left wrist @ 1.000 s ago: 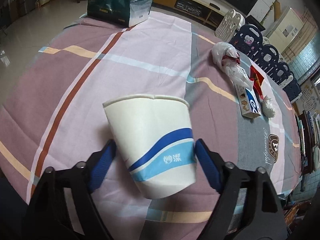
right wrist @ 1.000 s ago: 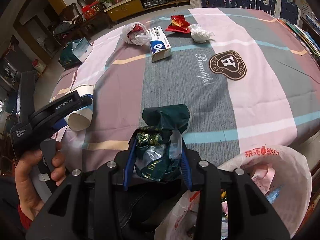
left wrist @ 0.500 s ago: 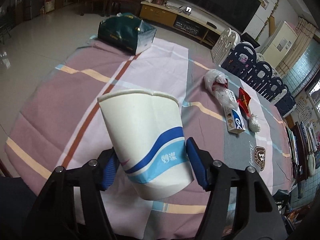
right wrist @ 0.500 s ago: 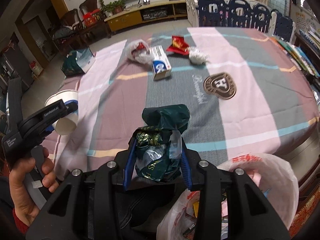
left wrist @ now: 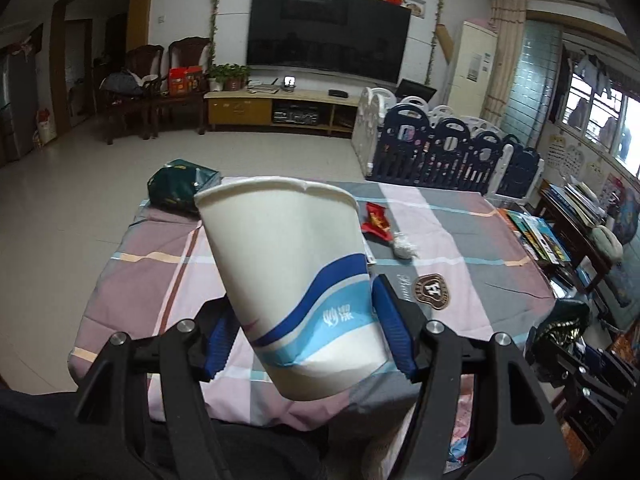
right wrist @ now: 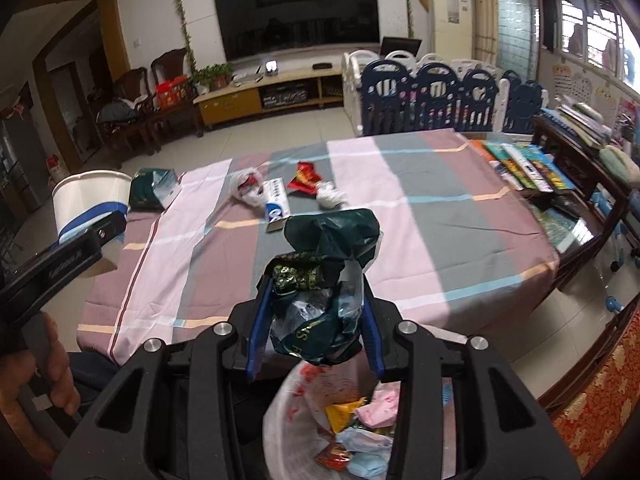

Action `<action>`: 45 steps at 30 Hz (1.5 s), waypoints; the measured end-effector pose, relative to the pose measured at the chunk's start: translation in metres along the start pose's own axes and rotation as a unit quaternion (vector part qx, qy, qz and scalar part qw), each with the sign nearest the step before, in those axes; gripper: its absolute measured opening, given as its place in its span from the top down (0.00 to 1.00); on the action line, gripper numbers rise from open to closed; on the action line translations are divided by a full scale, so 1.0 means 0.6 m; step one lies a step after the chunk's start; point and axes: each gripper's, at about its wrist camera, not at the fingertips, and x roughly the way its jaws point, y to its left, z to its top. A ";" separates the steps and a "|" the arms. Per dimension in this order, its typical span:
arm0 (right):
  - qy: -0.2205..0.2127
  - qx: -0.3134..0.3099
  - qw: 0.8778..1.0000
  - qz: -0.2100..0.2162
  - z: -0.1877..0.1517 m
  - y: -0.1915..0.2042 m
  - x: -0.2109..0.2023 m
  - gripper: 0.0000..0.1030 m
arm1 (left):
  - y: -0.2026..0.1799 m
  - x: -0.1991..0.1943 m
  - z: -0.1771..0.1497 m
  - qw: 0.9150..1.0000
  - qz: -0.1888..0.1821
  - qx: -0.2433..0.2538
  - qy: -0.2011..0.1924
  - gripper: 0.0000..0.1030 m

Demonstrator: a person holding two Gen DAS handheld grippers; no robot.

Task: Collect trash
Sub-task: 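Carry the cup and green bag over the wastebasket and release both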

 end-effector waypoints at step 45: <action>0.010 0.239 0.969 -0.059 -0.098 -0.230 -0.070 0.22 | -0.226 0.002 -0.177 0.934 -0.241 0.226 0.133 0.08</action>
